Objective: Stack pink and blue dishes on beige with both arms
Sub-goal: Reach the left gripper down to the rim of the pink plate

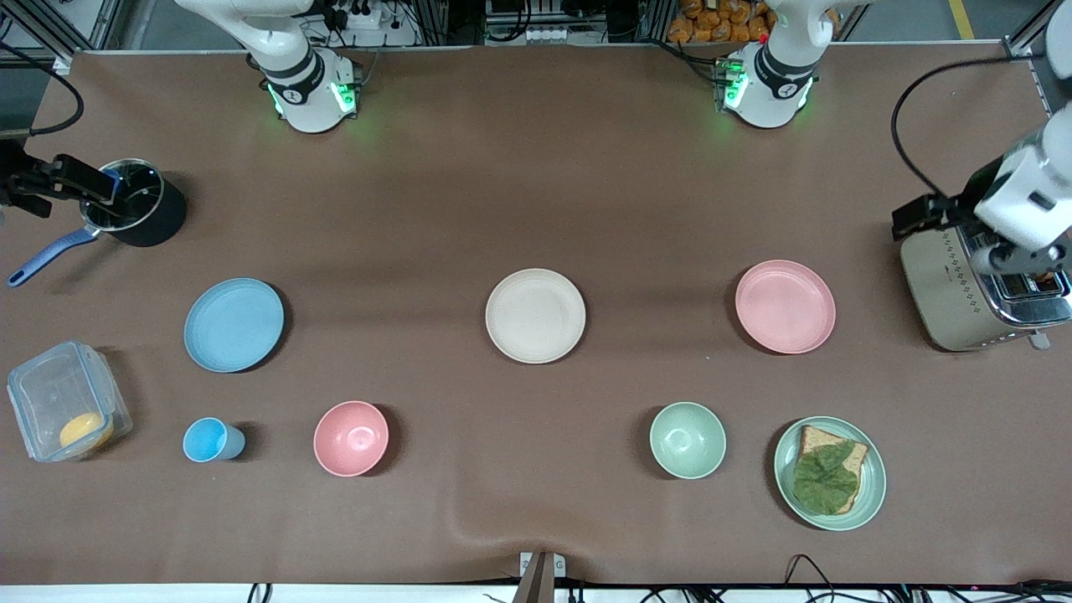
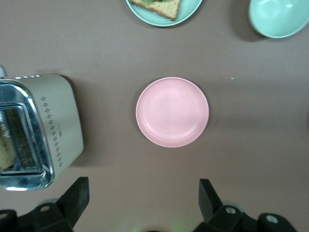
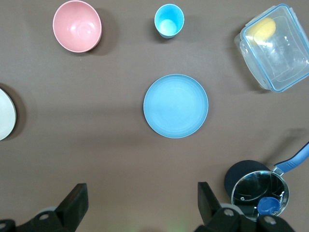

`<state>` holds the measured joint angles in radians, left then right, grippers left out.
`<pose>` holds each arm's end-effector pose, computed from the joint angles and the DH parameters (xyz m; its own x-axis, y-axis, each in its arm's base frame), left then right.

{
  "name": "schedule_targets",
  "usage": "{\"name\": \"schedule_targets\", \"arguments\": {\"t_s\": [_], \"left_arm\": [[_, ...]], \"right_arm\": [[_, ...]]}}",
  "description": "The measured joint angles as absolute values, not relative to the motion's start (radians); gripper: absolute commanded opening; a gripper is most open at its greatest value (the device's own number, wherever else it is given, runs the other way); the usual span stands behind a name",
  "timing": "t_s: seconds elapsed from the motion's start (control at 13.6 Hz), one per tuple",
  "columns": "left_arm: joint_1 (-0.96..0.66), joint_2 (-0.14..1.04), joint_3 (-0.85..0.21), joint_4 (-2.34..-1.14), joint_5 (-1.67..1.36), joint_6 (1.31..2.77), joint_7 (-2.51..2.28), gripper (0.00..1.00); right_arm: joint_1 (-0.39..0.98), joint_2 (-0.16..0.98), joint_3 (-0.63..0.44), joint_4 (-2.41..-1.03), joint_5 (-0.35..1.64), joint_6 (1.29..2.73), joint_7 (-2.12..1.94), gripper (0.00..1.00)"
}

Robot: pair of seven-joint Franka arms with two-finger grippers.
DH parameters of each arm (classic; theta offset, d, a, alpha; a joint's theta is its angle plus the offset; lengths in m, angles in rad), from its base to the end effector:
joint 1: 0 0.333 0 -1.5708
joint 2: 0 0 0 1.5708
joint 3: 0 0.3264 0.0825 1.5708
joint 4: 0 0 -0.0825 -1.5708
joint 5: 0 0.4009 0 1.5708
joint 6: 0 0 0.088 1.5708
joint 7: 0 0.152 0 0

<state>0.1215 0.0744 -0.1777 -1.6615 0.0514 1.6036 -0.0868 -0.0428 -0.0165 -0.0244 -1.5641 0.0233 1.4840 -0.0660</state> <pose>0.5822 -0.0225 0.5063 0.9915 0.0281 -0.1270 0.0220 -0.9986 -0.0488 0.5531 -0.0336 0.5952 0.9981 0.0010 -0.0618 -0.0008 -0.9996 -0.0278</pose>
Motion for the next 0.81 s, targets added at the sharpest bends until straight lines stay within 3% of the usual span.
{"name": "schedule_targets", "arguments": {"t_s": [0.81], "left_arm": [[0.226, 0.122, -0.176, -2.203, 0.051, 2.267, -0.087, 1.0]], "right_arm": [[-0.043, -0.016, -0.023, -1.565, 0.023, 1.484, -0.066, 1.0]]}}
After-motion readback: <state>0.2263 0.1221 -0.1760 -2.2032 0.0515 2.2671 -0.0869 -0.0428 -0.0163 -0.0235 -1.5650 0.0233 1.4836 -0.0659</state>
